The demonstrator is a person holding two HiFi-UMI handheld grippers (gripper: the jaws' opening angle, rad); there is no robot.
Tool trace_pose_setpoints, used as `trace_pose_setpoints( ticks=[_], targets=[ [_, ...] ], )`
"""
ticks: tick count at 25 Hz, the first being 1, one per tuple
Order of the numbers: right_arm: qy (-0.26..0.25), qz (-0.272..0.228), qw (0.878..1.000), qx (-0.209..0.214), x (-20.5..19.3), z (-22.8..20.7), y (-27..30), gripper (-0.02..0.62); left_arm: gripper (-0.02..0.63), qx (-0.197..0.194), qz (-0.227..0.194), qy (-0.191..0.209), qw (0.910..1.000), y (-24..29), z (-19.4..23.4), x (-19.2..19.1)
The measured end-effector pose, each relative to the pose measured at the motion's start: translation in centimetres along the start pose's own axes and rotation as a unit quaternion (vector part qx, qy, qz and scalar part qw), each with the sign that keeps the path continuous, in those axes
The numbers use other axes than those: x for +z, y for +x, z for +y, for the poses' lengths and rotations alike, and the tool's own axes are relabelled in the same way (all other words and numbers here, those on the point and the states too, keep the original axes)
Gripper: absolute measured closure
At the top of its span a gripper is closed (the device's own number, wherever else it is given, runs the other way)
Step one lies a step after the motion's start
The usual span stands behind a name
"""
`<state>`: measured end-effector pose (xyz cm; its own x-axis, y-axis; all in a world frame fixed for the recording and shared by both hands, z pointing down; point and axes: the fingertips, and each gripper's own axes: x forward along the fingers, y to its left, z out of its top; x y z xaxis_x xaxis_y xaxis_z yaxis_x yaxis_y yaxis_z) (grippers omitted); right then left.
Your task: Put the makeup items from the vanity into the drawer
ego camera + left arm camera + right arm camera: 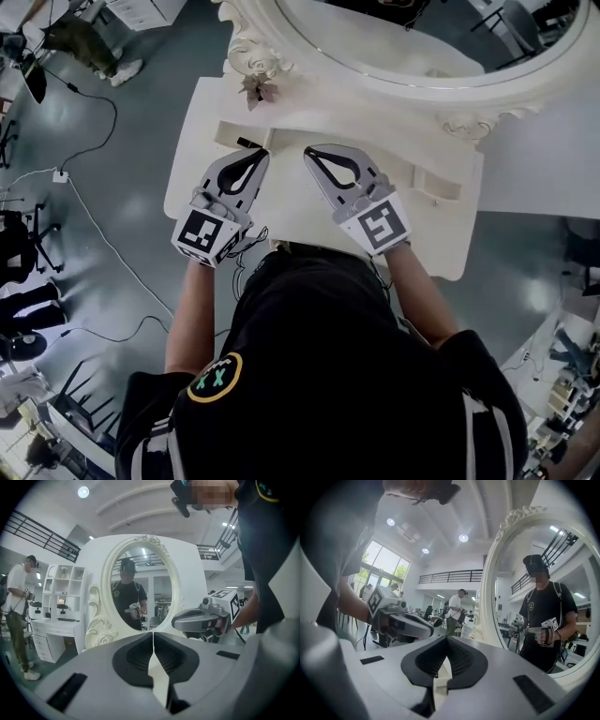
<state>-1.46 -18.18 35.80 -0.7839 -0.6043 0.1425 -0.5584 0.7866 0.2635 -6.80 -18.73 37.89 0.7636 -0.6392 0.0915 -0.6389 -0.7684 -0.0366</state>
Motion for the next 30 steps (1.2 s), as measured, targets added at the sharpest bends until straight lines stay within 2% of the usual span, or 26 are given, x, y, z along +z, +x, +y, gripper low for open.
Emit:
trace_pose_setpoints(
  ticks=[10,30],
  targets=[
    [0.012,-0.035,0.999,-0.014,0.6,0.2,-0.5,0.575,0.58,-0.015,-0.004,0.002,0.9999,1.1,-1.3,0.6],
    [0.024,-0.042,0.998,-0.029,0.4,-0.7,-0.9,0.575,0.58,-0.006,-0.006,0.003,1.0,1.2,-1.2,0.7]
  ],
)
